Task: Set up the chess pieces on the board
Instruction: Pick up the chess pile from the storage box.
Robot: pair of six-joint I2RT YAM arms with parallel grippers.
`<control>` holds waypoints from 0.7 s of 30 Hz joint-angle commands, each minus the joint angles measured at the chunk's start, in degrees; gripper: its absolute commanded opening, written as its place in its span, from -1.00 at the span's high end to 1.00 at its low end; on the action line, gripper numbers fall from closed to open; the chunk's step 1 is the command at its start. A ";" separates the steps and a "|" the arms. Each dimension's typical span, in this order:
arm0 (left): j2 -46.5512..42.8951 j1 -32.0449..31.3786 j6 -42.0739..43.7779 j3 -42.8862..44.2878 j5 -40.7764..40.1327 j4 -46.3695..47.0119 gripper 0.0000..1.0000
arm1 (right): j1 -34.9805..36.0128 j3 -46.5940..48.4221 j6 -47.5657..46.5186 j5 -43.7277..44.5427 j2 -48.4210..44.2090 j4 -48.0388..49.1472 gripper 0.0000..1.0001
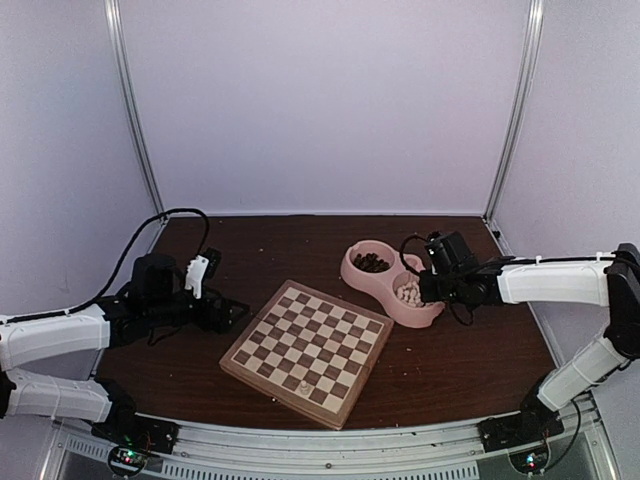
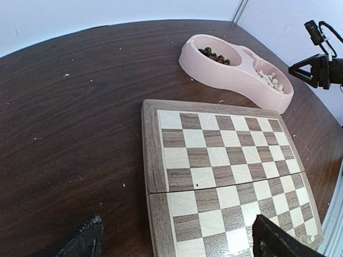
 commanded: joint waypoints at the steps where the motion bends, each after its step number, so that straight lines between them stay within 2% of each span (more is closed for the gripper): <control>1: 0.47 -0.32 -0.50 1.97 1.16 1.74 -0.95 | -0.73 2.83 1.79 -1.65 2.38 -2.81 0.19; 21: -0.33 -0.74 0.42 3.12 -0.04 -0.42 -0.95 | -1.27 11.84 1.50 -1.49 16.09 -8.89 0.22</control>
